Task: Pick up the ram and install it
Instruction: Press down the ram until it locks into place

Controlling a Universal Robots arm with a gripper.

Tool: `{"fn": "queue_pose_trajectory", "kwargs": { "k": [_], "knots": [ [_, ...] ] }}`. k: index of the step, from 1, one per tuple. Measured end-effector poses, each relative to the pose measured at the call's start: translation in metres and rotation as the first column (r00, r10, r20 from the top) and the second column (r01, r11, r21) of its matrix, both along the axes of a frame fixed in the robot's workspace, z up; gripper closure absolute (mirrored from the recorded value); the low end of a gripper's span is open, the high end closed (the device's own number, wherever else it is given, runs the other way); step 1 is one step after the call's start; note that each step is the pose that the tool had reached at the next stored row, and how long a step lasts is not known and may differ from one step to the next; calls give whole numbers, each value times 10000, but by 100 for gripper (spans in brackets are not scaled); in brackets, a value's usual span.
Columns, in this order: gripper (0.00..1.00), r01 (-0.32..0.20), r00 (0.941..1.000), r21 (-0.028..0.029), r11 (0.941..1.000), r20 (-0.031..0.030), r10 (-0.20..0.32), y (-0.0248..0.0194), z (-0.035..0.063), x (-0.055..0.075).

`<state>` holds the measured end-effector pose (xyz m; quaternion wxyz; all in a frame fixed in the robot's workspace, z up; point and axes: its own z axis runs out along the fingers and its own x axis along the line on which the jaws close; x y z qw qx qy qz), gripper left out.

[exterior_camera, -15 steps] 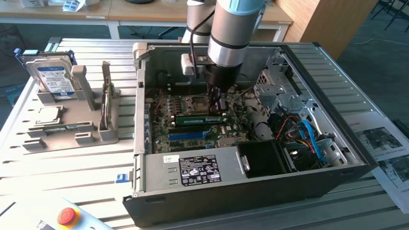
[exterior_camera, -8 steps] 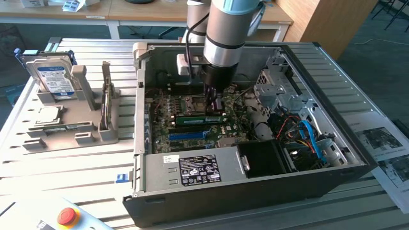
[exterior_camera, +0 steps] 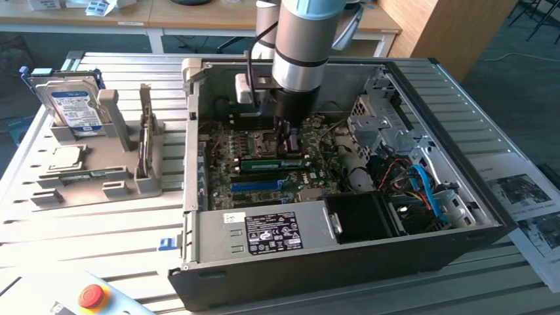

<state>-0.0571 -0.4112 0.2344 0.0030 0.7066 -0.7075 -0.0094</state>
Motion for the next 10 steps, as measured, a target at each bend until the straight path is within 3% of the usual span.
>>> {"fn": "queue_pose_trajectory", "kwargs": {
  "k": [10],
  "knots": [
    [89, 0, 10000, 1, 10000, 26, 0, 0, 0, -128]
  ]
}}
